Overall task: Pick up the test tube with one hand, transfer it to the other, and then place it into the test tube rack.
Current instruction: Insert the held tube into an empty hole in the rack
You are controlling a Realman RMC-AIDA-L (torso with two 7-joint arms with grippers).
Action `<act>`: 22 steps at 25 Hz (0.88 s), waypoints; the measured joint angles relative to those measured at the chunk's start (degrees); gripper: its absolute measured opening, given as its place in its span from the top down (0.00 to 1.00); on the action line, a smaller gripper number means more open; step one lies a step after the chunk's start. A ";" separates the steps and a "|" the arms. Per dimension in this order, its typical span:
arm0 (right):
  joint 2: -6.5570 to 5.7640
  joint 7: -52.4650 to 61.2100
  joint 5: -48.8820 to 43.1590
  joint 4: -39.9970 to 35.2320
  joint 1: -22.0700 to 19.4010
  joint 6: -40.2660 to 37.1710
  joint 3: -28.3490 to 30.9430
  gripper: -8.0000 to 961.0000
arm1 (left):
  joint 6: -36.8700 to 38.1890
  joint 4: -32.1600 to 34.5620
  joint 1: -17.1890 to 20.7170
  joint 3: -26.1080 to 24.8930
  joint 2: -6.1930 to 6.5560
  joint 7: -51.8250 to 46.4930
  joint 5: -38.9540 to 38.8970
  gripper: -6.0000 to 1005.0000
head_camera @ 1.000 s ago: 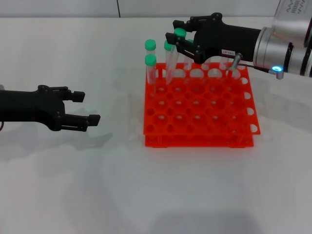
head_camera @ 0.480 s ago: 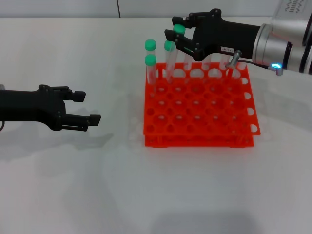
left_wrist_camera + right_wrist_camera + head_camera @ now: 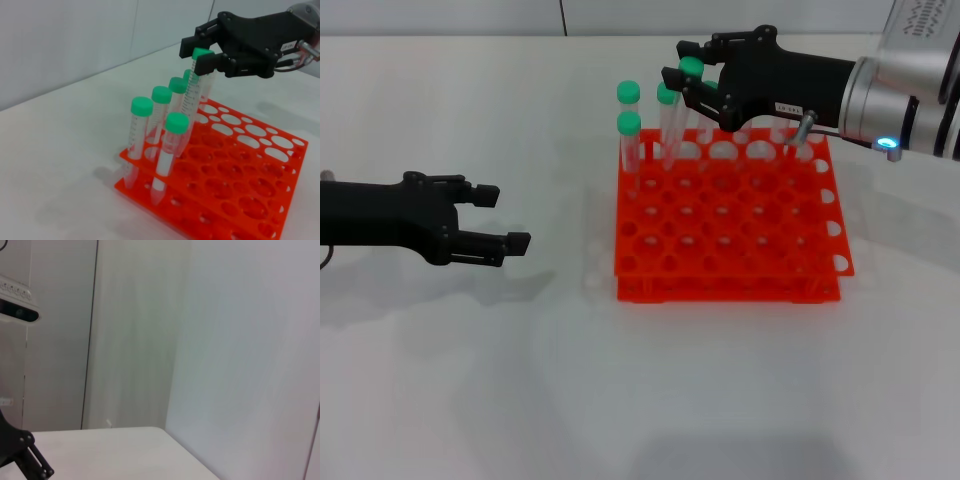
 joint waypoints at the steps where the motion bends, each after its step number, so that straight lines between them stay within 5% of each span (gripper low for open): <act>1: 0.00 -0.10 0.05 0.17 0.04 0.02 -0.07 0.70 | -0.12 -0.06 -0.02 0.03 0.00 0.00 0.00 0.14; 22: 0.00 -0.02 1.16 1.12 0.91 0.42 -1.81 0.70 | -0.10 -0.59 -1.45 0.51 -0.83 -0.24 4.23 0.14</act>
